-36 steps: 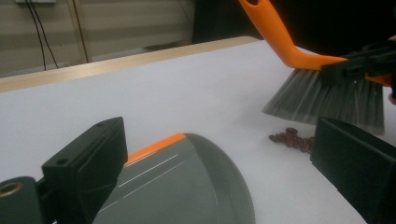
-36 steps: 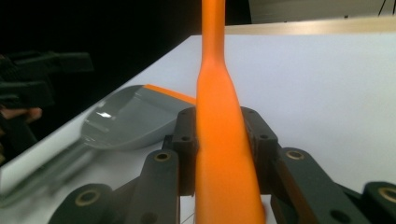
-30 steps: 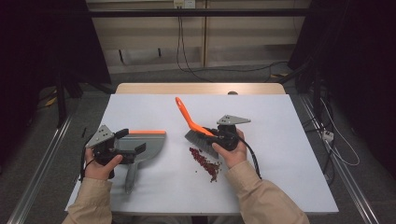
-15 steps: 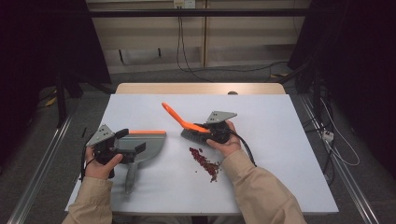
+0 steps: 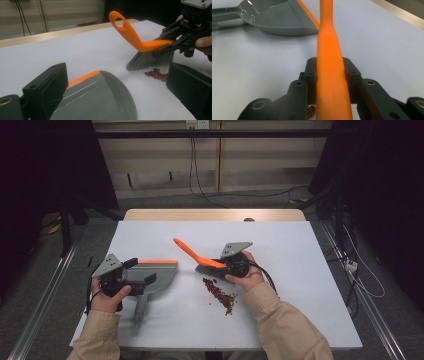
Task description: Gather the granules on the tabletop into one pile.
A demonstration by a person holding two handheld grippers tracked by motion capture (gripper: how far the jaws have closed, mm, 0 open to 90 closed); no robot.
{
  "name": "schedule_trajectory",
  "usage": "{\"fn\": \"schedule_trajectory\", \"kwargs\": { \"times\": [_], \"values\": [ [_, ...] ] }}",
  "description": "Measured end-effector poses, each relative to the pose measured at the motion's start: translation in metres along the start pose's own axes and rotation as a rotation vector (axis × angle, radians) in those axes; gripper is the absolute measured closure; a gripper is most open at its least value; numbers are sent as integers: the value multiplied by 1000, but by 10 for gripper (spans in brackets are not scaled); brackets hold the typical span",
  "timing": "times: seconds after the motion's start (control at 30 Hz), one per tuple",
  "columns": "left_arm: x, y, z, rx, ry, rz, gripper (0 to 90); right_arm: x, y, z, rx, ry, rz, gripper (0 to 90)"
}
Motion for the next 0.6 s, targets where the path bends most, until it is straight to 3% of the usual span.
{"fn": "schedule_trajectory", "kwargs": {
  "times": [0.33, 0.6],
  "values": [
    [0, 0, 0, 1, -1, 0, 39, 0, -15, -4, 79, 30, -99, 710],
    [0, 1, 1, 0, 0, 1, 39, -3, -24, -12, 113, 48, -117, 709]
  ]
}}
Point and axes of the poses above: each handheld gripper's, and its own axes: z roughly forward along the jaws, x roughly out of its top, y roughly to its right, the point moved 2 cm from there along z, roughly forward along the jaws, and after that the axes turned 15 degrees about -z, right-handed, at the moved point
